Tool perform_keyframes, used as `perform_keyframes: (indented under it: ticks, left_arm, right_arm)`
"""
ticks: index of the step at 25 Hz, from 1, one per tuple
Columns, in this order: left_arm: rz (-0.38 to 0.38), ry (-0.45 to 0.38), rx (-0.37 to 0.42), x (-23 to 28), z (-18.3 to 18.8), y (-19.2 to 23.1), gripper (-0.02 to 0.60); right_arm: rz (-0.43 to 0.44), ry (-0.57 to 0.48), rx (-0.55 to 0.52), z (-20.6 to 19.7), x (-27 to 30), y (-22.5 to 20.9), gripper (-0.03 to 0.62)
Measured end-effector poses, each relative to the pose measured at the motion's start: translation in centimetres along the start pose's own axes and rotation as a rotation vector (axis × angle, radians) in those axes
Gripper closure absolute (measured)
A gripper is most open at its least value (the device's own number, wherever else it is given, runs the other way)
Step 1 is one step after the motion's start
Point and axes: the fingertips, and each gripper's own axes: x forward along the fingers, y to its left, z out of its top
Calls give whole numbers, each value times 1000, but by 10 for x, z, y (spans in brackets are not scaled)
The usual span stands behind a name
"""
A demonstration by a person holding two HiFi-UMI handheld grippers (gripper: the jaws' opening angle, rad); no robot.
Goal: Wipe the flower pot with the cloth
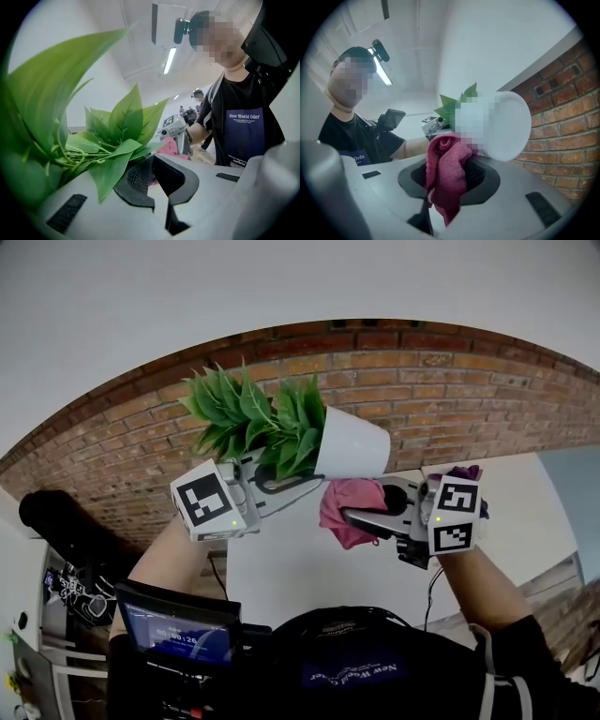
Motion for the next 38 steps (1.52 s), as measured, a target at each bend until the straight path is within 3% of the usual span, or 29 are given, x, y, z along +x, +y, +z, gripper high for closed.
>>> perform_keyframes:
  ticks: [6, 13, 22, 26, 32, 38]
  left_arm:
    - [-52, 118, 130, 27, -27, -9, 574]
    - [-137, 233, 296, 24, -39, -33, 574]
    - [-229, 241, 364, 8, -28, -59, 574]
    - [-255, 206, 379, 1, -18, -70, 572]
    - [-287, 55, 288, -5, 9, -78, 572]
    - [-287, -87, 241, -11, 39, -77, 572]
  right_arm:
    - [-63, -8, -99, 22, -34, -3, 485]
    - [-127, 66, -195, 39, -47, -19, 485]
    - [-128, 87, -165, 49, -55, -37, 485]
    - [-110, 62, -86, 44, -55, -50, 485]
    - [16, -60, 109, 42, -56, -58, 485]
    - [51, -144, 227, 29, -50, -64, 485]
